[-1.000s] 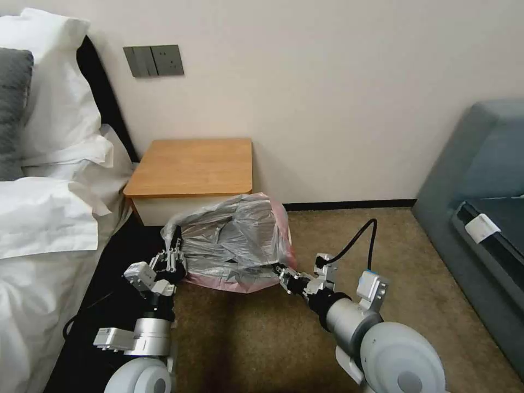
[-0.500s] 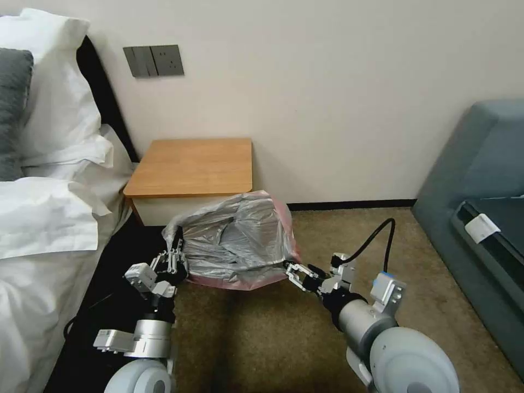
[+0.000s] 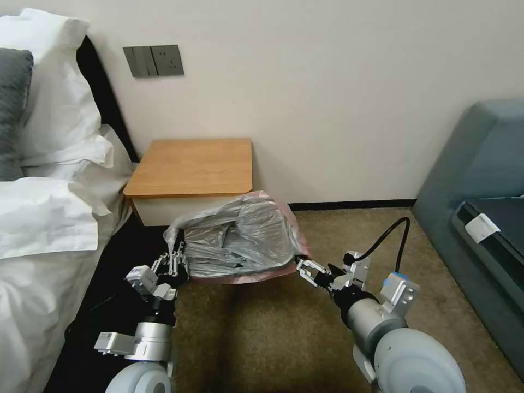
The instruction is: Pick up the garbage bag from the table and place it over the trash can.
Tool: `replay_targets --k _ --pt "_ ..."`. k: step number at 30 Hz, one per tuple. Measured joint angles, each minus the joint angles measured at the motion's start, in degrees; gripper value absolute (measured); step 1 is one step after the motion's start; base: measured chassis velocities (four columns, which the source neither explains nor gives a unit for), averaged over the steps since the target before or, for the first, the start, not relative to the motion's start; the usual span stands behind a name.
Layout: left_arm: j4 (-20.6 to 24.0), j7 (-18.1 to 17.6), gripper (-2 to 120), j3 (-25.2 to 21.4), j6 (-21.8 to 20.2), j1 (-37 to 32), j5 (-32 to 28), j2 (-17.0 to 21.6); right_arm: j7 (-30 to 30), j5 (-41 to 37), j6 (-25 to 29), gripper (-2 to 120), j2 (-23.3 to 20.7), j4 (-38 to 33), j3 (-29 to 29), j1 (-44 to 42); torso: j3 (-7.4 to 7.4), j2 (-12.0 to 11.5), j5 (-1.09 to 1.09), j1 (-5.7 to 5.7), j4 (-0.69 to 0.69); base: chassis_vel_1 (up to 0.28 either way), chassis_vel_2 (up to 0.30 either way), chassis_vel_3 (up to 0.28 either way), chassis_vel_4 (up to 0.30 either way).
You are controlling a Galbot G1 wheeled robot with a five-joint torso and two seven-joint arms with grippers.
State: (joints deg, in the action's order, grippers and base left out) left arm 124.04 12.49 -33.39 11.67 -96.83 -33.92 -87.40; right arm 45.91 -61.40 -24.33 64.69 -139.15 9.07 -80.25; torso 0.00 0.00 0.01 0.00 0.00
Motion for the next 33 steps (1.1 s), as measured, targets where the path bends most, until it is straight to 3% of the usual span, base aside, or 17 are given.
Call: replay_targets --k 10,13,25,33 --pt "-0.4 4.1 9 -0.8 0.1 -0.6 -1.8 0.6 -10.8 2.6 0.1 100 -2.5 4.6 0.5 2.3 0.0 0.0 0.0 0.0 0.0 0.0 0.0 0.0 0.0" --pt "-0.7 4.3 9 -0.8 0.1 -0.7 -1.9 0.7 -11.3 3.5 0.2 100 -2.7 5.0 0.5 2.3 0.0 0.0 0.0 0.0 0.0 0.0 0.0 0.0 0.0" --pt "-4.0 1.4 9 -0.7 0.7 0.1 -0.5 0.8 -10.4 6.0 0.5 100 -3.5 1.0 0.1 -0.6 0.0 0.0 -0.01 0.0 0.0 0.0 0.0 0.0 0.0" --pt "-5.3 -0.7 9 -0.7 -1.0 1.2 -2.3 1.6 -12.5 8.8 0.6 100 -4.9 -0.3 0.7 -3.4 0.0 0.0 -0.01 0.0 0.0 0.0 0.0 0.0 0.0"
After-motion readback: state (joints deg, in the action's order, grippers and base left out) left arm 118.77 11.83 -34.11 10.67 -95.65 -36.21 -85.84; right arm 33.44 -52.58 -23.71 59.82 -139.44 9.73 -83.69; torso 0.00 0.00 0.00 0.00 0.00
